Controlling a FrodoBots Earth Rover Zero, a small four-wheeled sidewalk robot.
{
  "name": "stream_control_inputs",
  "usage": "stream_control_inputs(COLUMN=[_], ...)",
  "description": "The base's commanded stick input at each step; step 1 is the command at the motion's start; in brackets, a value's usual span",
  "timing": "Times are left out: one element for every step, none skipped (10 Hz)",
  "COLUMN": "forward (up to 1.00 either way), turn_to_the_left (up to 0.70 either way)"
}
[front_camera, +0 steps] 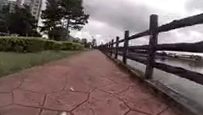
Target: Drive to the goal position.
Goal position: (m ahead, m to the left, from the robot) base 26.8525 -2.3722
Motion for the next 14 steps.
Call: stream_control_inputs(forward=[0.5,0.5,0.5,0.5,0.5,0.5,0.5,0.5,0.5,0.5,0.5,0.5,0.5,0.5], turn_to_the_left=[0.0,0.0,0.0,0.0,0.0,0.02,0.05,0.0,0.0,0.0,0.0,0.0,0.0,0.0])
